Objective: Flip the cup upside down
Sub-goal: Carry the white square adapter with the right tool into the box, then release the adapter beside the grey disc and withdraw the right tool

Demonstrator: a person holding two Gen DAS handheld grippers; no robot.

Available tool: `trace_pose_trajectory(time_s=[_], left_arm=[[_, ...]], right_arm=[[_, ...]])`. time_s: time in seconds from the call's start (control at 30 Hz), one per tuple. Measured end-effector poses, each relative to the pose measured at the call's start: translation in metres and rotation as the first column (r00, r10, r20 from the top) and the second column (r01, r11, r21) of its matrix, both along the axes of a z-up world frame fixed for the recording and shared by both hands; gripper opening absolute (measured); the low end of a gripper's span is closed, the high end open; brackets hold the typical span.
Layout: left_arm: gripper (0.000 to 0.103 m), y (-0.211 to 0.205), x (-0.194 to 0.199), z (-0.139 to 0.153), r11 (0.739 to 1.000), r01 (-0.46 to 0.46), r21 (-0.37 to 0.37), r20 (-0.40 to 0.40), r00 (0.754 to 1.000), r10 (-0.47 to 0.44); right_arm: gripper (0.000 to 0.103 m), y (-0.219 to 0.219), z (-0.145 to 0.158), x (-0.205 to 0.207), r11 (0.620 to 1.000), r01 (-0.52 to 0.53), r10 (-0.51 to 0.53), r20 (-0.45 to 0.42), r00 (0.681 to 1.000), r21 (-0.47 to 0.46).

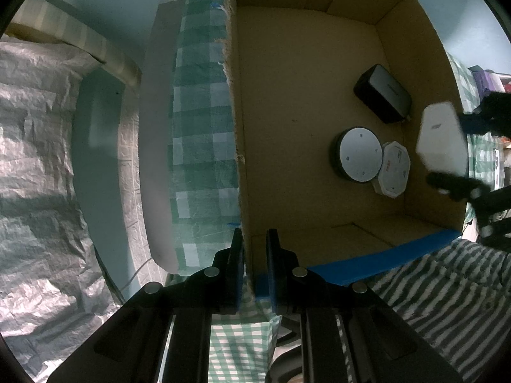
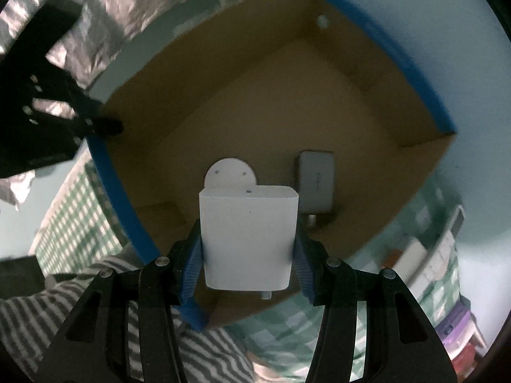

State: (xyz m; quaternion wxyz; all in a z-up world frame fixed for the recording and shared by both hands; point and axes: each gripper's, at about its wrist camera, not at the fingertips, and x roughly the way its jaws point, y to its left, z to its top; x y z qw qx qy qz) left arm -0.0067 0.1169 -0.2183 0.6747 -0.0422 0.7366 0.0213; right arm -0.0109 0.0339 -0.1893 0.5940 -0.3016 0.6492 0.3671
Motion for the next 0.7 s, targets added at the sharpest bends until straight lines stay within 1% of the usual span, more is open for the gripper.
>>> trace_pose_trajectory(time_s=[0.13,0.17,0.33,0.57,0.7], left_arm=[[0.012,0.0,0.001,0.0,1.0,0.004,-0.001,0.0,1.0,-0.004],[0.012,-0.001,0.001,0.0,1.0,0.006,-0.001,0.0,1.0,-0.006],[0.012,0.0,0.001,0.0,1.0,0.006,-0.003,0.001,1.0,-0.006],[0.012,-0.001,0.001,0.001,1.0,0.007,-0.004,0.003,1.0,-0.007],[0.012,-0.001,0.001,0.0,1.0,0.006,-0.004,0.003,1.0,-0.006]], right_arm=[[0.052,0.002,-0.019,-0.005,0.999,-0.011,0.011,-0.022,1.0,-0.032],[0.052,0.003,-0.023,-0.006,0.999,0.01,-0.01,0.007,1.0,-0.046],[0.052,0.003,-0.039,-0.012,0.996,-0.003,0.003,-0.008,1.0,-0.086],[0.051,0.007,-0.047,-0.02,0.993,-0.027,0.028,0.006,1.0,-0.118],[0.051,0.009,-0.045,-0.024,0.995,-0.012,0.013,0.01,1.0,-0.099]])
